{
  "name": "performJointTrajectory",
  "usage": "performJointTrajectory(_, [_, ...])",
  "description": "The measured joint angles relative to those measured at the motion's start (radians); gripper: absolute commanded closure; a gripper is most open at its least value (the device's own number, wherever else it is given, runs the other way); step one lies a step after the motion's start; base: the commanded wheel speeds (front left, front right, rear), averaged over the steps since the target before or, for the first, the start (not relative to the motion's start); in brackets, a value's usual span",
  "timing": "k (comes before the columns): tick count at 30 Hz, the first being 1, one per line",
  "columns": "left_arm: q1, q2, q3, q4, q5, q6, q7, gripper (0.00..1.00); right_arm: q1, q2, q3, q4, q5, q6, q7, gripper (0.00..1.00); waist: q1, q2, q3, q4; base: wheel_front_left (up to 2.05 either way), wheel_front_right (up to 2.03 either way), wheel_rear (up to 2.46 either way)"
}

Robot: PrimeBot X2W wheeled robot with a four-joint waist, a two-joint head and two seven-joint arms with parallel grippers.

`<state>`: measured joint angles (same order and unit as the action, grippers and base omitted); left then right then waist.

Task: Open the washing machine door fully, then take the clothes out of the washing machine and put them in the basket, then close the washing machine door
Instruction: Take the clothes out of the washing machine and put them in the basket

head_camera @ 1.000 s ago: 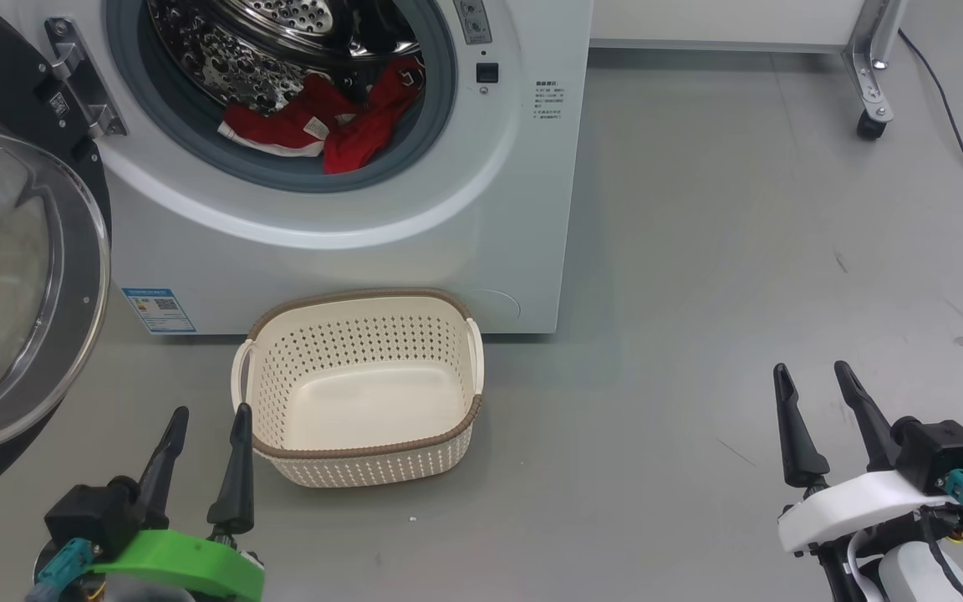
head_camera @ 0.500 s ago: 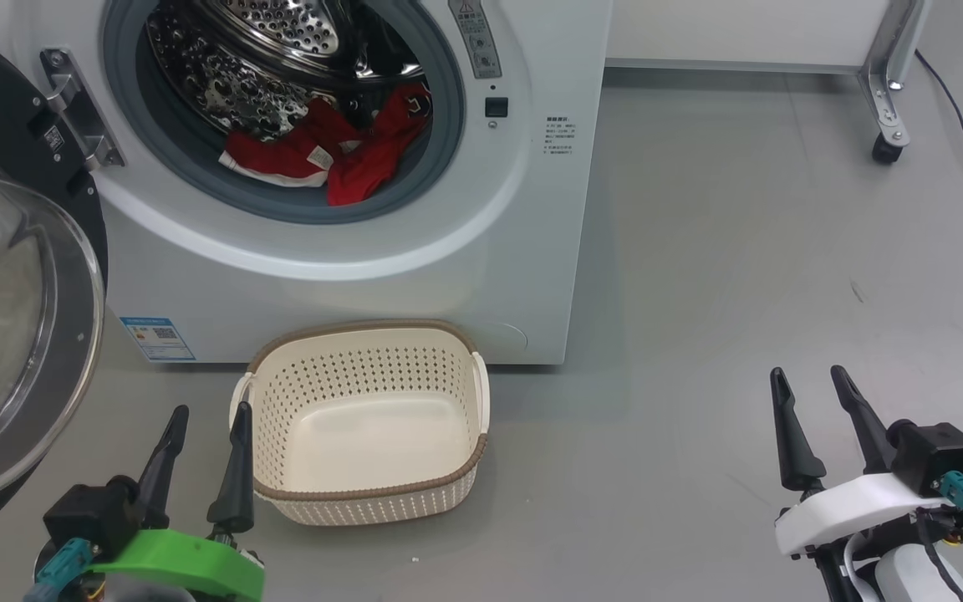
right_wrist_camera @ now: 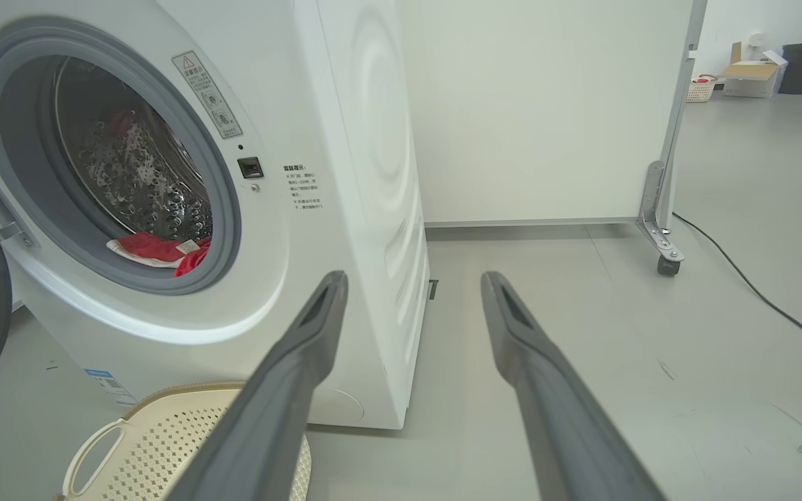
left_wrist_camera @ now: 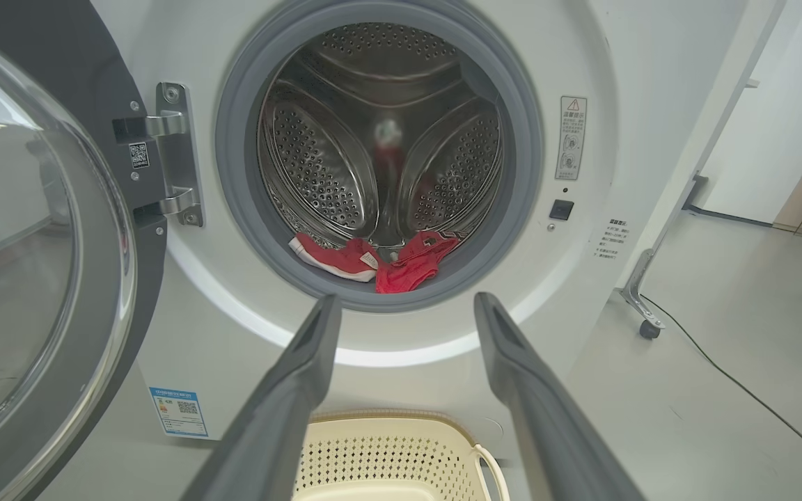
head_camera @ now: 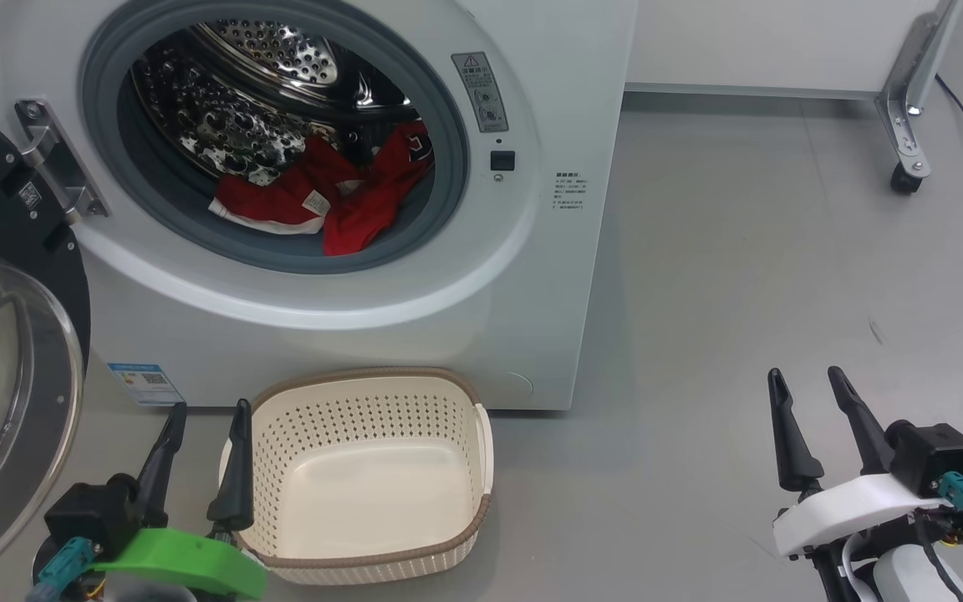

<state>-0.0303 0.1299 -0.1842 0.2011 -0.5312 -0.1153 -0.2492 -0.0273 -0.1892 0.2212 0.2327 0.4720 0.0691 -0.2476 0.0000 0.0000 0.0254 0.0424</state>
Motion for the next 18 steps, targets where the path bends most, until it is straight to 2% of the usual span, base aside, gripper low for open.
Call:
performJointTrajectory(9, [0.0,-0.01,0.009,0.002,0.0,0.0,0.0,0.0,0.0,0.003,-0.007,0.001,0.0,0.0,0.0,0.0,0.0,0.0,-0.002,0.001,0.87,-0.87,0.0])
performJointTrajectory(18, [0.0,-0.008,0.008,0.0,0.023,0.0,0.0,0.0,0.0,0.007,-0.01,0.005,0.0,0.001,0.0,0.0,0.0,0.0,-0.005,-0.002,0.53,-0.53,0.0])
